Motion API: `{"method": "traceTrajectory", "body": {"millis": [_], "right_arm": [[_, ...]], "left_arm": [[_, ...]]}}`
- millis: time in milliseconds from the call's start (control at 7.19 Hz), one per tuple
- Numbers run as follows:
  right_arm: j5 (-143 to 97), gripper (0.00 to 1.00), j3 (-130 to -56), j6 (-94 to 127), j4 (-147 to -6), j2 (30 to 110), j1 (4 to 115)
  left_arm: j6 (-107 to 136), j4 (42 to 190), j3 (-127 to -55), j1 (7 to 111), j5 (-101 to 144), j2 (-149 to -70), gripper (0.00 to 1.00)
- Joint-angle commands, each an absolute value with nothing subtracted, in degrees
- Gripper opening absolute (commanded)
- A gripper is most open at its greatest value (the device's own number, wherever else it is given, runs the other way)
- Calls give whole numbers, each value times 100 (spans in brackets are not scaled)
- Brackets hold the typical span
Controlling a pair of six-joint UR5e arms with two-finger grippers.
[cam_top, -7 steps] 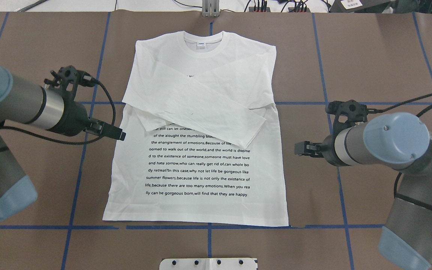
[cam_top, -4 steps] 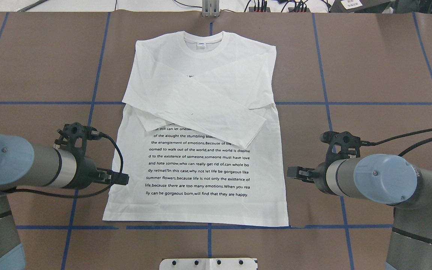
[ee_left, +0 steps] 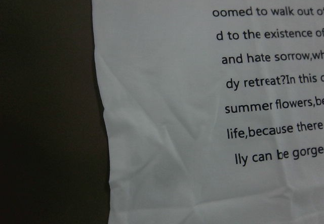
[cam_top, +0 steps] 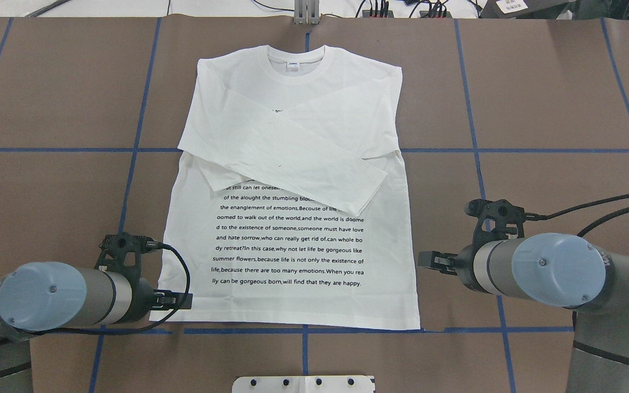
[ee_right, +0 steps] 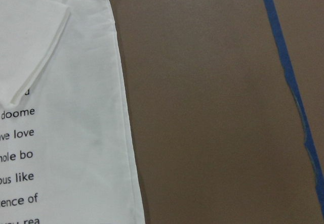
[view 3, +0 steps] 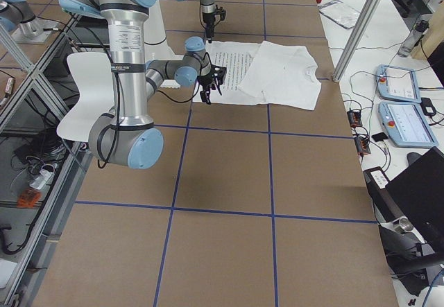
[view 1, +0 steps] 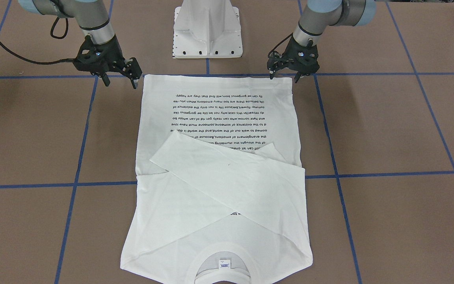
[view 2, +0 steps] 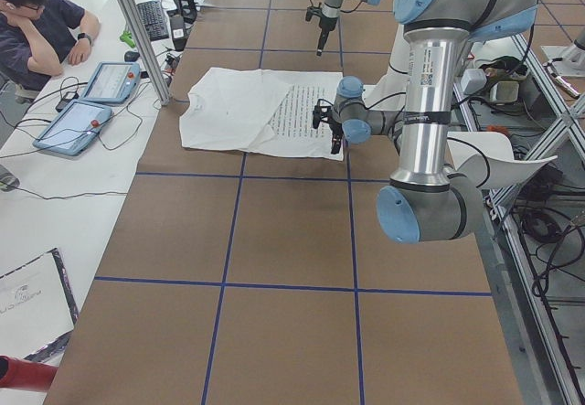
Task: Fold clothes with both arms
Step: 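Close both grippers on the hem corners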
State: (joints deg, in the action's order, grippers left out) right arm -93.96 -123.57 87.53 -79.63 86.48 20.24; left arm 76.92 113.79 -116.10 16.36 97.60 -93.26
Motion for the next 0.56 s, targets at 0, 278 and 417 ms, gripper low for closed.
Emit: {"method": "traceTrajectory", "body": {"millis": [0, 278, 417], "right_arm": [[-9396, 100, -12384, 8754, -7998, 8657, 2004], [-9396, 100, -12384, 8754, -7998, 8657, 1995], [-9396, 100, -12384, 8754, -7998, 8657, 1995]], "left_arm": [[7892, 11330, -11514, 1582, 9686, -9308, 81], [7893, 11198, -11505, 1582, 9686, -9308, 79], [7893, 11197, -11505, 1582, 9686, -9308, 78]]}}
